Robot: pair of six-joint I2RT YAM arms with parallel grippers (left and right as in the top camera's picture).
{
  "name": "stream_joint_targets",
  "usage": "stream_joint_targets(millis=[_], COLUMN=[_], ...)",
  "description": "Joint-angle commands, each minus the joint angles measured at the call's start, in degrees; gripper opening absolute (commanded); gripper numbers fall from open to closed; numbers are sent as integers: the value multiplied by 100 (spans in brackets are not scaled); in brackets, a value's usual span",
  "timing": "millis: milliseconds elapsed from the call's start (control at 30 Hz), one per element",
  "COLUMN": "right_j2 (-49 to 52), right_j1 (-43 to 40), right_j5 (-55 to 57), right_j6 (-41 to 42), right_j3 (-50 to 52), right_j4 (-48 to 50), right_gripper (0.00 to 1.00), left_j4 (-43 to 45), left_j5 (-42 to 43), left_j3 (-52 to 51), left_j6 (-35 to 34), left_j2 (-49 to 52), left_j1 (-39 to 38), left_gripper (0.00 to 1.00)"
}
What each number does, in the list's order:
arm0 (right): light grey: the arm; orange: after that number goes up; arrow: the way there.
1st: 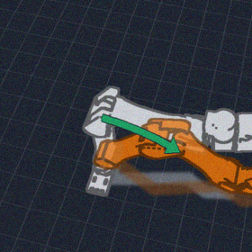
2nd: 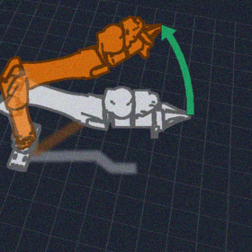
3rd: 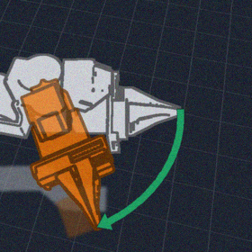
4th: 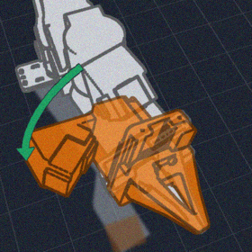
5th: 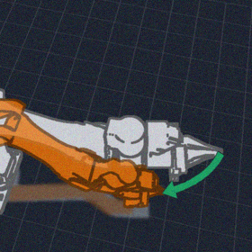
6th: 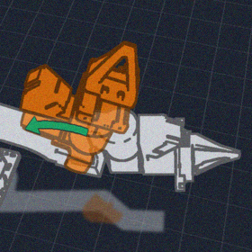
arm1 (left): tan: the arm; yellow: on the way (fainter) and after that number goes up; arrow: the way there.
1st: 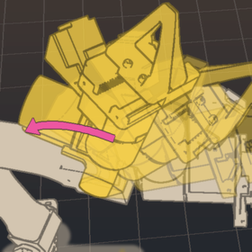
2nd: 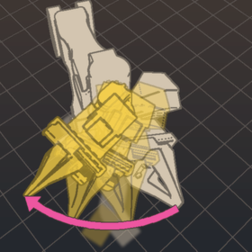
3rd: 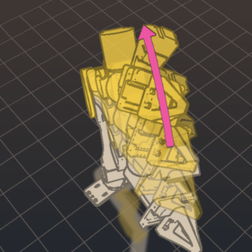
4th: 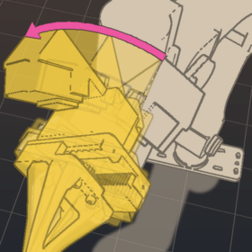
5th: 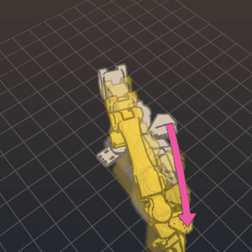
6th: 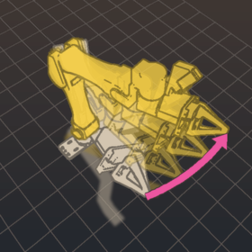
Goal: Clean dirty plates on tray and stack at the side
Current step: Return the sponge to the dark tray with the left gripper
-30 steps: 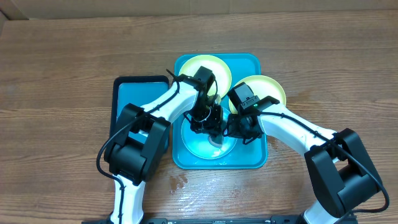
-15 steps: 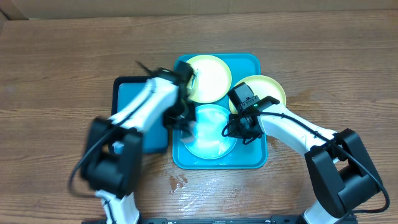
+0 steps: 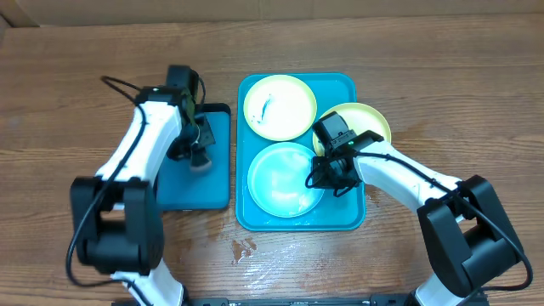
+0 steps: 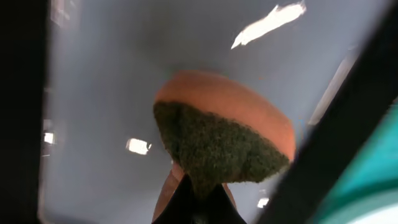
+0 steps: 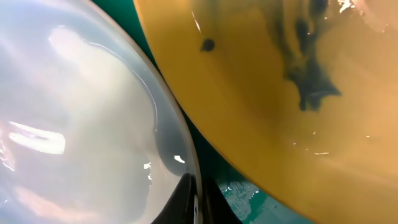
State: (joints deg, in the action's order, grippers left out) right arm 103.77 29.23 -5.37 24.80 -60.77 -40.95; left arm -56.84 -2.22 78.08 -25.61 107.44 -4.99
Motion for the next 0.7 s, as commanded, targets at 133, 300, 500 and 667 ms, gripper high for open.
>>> stream_joint_targets(millis=[133,300,500,667], right_j2=[140,-282,-590,-586], right_j1=[-4,7,11,376], right_j5=[232,363,461,544], right_j6=[-389,-385,-754,-1161], right_j3=[-337,-999,-1718,-2651], right_j4=[-767,-1130,-1287,-1226], right_gripper=[4,4,4,4], left_j4=[-382,-951,-1335,-1659], left_j5=[61,122,184,177], left_j3=[219,944,1467,1847], left_j6=[188,192,284,363], left_j2=[66,-538,-1178,-1757], left_j1=[42,229,319,317], left_gripper=[35,61,100,100])
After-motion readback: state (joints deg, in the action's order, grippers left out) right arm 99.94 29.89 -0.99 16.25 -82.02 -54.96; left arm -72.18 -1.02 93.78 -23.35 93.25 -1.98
